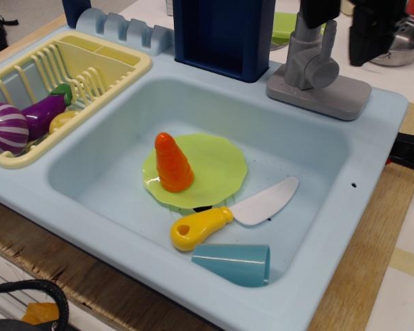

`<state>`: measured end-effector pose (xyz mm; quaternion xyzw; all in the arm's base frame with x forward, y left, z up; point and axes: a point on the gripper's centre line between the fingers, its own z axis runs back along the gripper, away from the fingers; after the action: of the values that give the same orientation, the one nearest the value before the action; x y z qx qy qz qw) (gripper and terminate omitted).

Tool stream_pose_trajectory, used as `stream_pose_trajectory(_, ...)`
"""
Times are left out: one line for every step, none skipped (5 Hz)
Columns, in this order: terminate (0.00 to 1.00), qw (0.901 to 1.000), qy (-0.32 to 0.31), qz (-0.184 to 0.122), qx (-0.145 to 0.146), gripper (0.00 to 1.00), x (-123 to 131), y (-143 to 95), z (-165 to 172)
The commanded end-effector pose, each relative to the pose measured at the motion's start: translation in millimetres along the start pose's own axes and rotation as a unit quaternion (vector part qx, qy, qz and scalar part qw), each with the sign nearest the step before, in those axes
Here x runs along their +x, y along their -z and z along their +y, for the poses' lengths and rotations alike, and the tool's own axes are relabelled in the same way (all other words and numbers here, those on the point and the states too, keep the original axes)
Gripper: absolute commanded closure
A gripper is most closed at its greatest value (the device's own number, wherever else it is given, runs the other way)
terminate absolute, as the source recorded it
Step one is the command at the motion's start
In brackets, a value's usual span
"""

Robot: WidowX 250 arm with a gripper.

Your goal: Turn lever vertical to-front

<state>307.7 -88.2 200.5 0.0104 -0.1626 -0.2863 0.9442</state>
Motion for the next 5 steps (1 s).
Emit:
stream_pose_trajectory(0.00, 0.9992, -0.007, -0.029, 0.025, 0.00, 9, -5, 6)
stream_pose_trajectory(0.00, 0.9991, -0.021, -0.006, 0.037, 1.00, 4, -5, 5)
stream_pose_trajectory(0.00, 0.9984, -0.032, -0.004, 0.047, 1.00, -4, -1, 5)
stream_pose_trajectory(0.00, 0.9970, -0.059, 0.021, 0.045, 1.00, -15, 2, 3)
stream_pose_trajectory(0.00, 0.9934, -0.096, 0.048, 0.040, 1.00, -34, 6, -1)
